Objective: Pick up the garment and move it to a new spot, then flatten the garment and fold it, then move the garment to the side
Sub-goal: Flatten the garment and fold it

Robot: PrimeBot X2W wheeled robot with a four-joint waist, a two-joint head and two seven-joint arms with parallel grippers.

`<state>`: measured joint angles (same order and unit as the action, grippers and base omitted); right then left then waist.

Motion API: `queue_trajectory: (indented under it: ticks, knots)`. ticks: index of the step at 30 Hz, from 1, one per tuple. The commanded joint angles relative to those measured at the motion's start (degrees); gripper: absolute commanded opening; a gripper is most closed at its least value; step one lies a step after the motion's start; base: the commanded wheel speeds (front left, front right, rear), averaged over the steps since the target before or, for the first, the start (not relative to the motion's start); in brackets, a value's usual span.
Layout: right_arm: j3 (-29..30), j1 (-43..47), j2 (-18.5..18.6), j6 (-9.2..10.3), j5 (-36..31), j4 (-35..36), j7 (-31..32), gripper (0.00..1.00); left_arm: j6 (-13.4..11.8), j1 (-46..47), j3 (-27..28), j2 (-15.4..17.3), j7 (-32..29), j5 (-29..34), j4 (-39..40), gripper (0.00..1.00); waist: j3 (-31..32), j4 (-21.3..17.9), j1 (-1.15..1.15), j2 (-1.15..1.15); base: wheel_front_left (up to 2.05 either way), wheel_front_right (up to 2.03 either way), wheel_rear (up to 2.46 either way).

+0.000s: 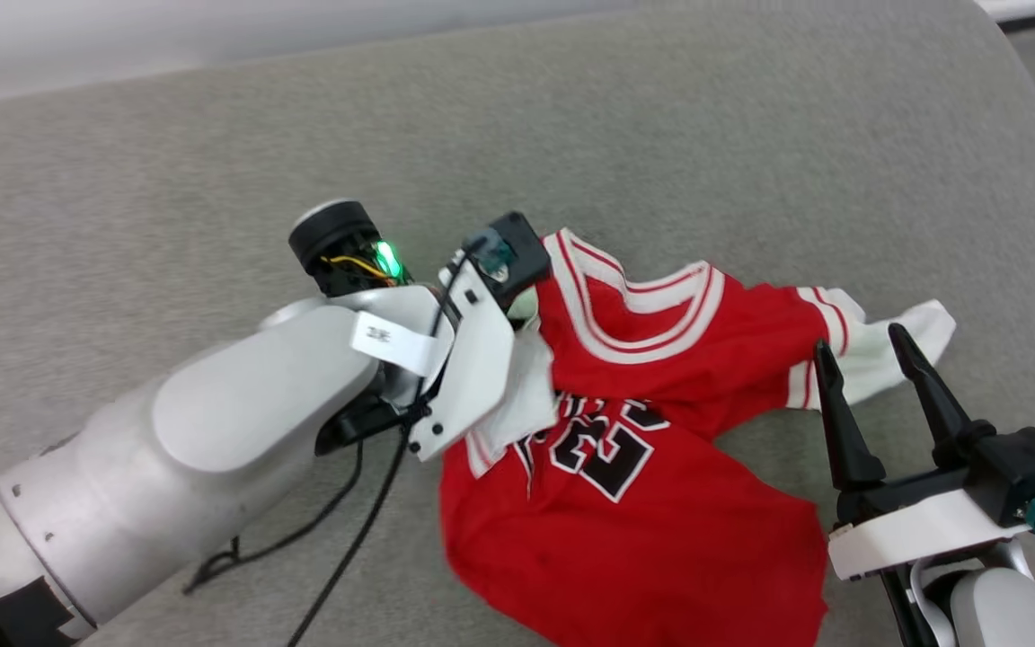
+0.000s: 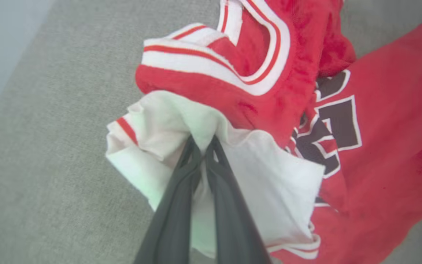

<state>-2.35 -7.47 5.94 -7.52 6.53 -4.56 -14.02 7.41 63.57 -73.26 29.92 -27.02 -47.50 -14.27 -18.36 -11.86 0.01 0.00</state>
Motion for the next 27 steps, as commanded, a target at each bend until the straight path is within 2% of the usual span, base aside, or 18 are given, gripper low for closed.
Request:
queue_trajectory:
  ticks: [1, 5, 9, 12, 19, 24, 27]
  knots:
    - [0.1, 0.7, 0.4, 0.06, -0.3, 0.3, 0.3, 1.0, 0.0, 0.0, 0.5, 0.2, 2.0, 0.0, -0.1, 0.0, 2.8, 2.8, -0.01, 0.0, 0.0, 0.0, 0.0]
    - [0.8, 2.3, 0.7, 0.06, -0.3, 1.2, 1.3, 1.0, -0.8, -1.9, 3.2, 1.2, 11.0, -0.1, -0.6, 0.0, 5.1, 5.3, -0.01, 0.0, 0.0, 0.0, 0.0]
    - [1.5, 3.8, 0.9, 0.07, -0.3, 2.0, 2.0, 1.0, -4.2, -5.2, 6.2, 3.2, 19.2, 0.4, 0.2, 0.0, 6.8, 7.3, -0.01, 0.0, 0.0, 0.0, 0.0]
    - [2.2, 4.8, 0.9, 0.07, -0.3, 2.6, 2.5, 1.0, -8.1, -9.2, 8.2, 5.3, 25.1, 0.5, 1.2, 0.0, 7.6, 8.4, -0.01, 0.0, 0.0, 0.0, 0.0]
    - [3.1, 6.8, 0.8, 0.07, -0.2, 3.5, 3.0, 1.0, -20.2, -21.5, 13.4, 10.1, 38.8, -0.2, 2.4, 0.0, 8.8, 9.9, -0.01, 0.0, 0.0, 0.0, 0.0]
    - [4.0, 8.1, 0.6, 0.06, -0.1, 4.0, 3.2, 1.0, -26.3, -32.1, 17.7, 12.0, 42.0, -2.3, 3.0, 0.0, 9.2, 10.5, -0.01, 0.0, 0.0, 0.0, 0.0]
    - [4.6, 8.9, 0.4, 0.07, -0.2, 4.3, 3.3, 1.0, -29.1, -38.4, 22.8, 11.3, 42.3, -2.0, 4.6, 0.0, 9.4, 11.0, -0.01, 0.0, 0.0, 0.0, 0.0]
